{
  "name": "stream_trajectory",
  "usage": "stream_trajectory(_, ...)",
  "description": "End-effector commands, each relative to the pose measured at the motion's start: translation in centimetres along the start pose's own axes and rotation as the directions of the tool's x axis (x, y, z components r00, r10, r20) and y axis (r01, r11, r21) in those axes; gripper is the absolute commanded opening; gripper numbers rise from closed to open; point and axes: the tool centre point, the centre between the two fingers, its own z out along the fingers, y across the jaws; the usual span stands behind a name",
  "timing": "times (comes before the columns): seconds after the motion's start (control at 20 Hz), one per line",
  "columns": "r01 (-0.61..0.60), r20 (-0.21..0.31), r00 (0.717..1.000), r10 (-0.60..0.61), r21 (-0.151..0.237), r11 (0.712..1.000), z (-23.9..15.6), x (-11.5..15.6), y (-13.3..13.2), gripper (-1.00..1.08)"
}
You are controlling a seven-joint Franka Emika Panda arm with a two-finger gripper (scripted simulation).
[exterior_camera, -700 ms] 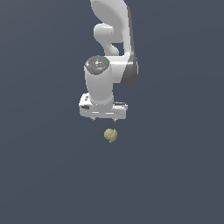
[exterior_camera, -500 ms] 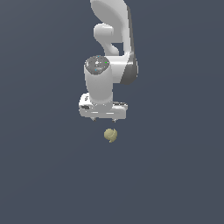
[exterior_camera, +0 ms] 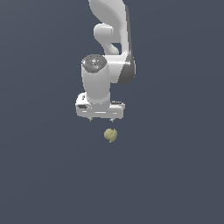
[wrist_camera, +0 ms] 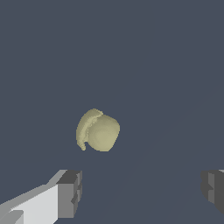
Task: Pick up the object and move it to a goal position.
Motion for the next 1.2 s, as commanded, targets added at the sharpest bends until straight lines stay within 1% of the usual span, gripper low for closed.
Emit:
stream_trajectory(0.0, 0.000, 0.000, 1.000, 0.000, 0.000, 1.000, 0.0, 0.0, 0.0, 1.00)
stream_trajectory(0.3, -0.037, -0.001, 0.999, 0.037, 0.001, 0.999, 0.6, 0.2, -0.4, 1.00)
stream_trajectory(0.65, -0.134, -0.003, 0.991, 0.134, 0.003, 0.991, 2.1, 0.6, -1.4, 1.00)
stream_trajectory(0.85, -0.214, -0.004, 0.977, 0.214, 0.005, 0.977, 3.4, 0.9, -2.2, 1.00)
stream_trajectory(1.15, -0.325, -0.007, 0.946, 0.325, 0.006, 0.946, 5.3, 1.2, -3.4, 1.00)
